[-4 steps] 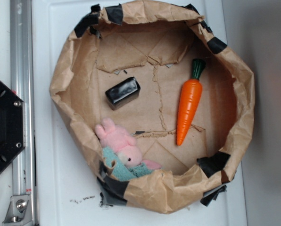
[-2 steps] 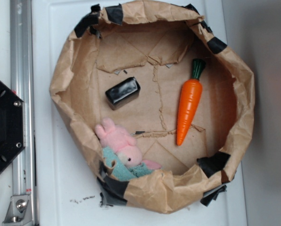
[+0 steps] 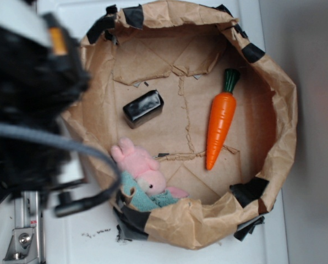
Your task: Grab the black box.
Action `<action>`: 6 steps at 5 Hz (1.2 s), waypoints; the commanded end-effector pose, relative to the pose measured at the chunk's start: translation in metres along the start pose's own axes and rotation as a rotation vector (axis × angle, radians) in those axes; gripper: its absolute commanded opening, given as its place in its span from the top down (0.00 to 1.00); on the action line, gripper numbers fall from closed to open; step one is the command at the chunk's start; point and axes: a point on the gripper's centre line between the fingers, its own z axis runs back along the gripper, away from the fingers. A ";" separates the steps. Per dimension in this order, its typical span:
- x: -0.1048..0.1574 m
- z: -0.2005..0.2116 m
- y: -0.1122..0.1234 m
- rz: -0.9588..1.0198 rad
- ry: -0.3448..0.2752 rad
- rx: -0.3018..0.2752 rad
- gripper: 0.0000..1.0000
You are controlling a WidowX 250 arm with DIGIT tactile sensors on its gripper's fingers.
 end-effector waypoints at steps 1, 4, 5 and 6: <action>0.053 -0.048 -0.008 0.151 -0.056 -0.058 0.00; 0.055 -0.074 0.032 0.390 0.000 0.126 0.00; 0.058 -0.075 0.031 0.283 -0.016 0.086 0.00; 0.058 -0.075 0.031 0.283 -0.016 0.086 0.00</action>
